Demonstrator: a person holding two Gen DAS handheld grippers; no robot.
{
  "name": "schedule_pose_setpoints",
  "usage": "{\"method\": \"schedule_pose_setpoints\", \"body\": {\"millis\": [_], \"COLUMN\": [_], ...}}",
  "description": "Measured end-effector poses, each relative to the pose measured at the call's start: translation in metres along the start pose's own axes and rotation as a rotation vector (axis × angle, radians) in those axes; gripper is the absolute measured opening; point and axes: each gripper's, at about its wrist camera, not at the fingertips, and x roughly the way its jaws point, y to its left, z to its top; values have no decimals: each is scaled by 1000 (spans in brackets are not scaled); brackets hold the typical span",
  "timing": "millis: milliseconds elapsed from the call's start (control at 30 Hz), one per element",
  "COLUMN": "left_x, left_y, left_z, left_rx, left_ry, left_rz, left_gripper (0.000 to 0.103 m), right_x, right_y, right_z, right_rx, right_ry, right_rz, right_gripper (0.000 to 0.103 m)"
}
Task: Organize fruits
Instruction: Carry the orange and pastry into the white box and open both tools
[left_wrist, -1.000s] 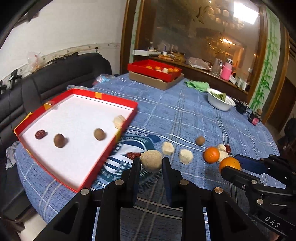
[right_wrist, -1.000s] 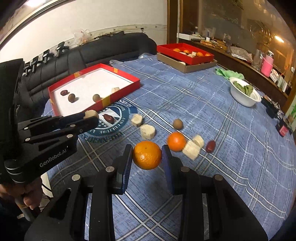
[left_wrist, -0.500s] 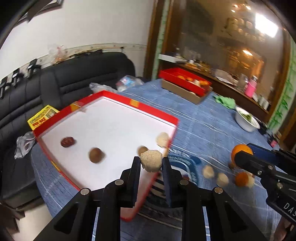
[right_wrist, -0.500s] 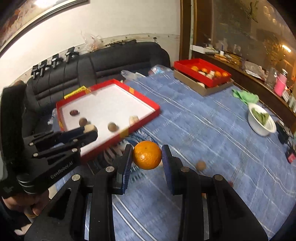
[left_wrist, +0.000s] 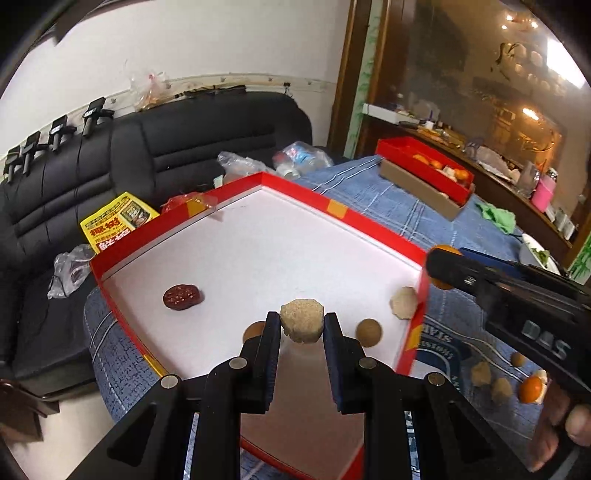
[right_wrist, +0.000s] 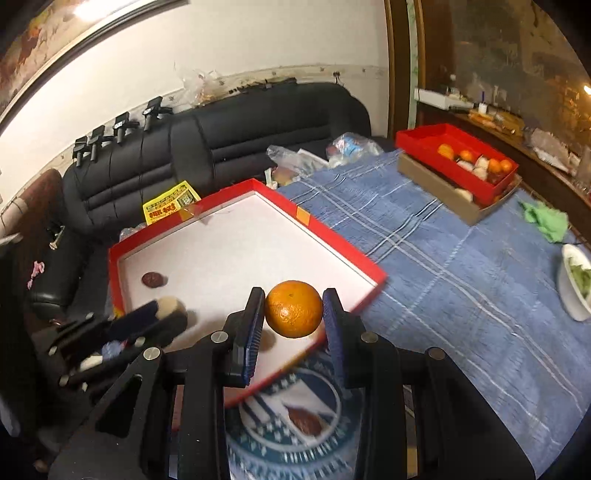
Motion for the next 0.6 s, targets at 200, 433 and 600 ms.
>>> {"method": "schedule_pose_setpoints", "body": {"millis": [200, 433, 600], "left_x": [16, 29, 33], "left_y": [4, 4, 6], "left_z": [4, 11, 13], "left_rx": [-1, -4, -12], "left_ry": [20, 29, 27], "left_rz": [25, 48, 75], "left_gripper": [22, 22, 22], "right_x": [41, 64, 76], "right_y": [-10, -23, -31], "right_z": [5, 11, 13], "right_rx": [36, 60, 80], "right_ry": [44, 65, 82], "right_rz": [-1, -17, -27], "right_gripper": [32, 32, 32]}}
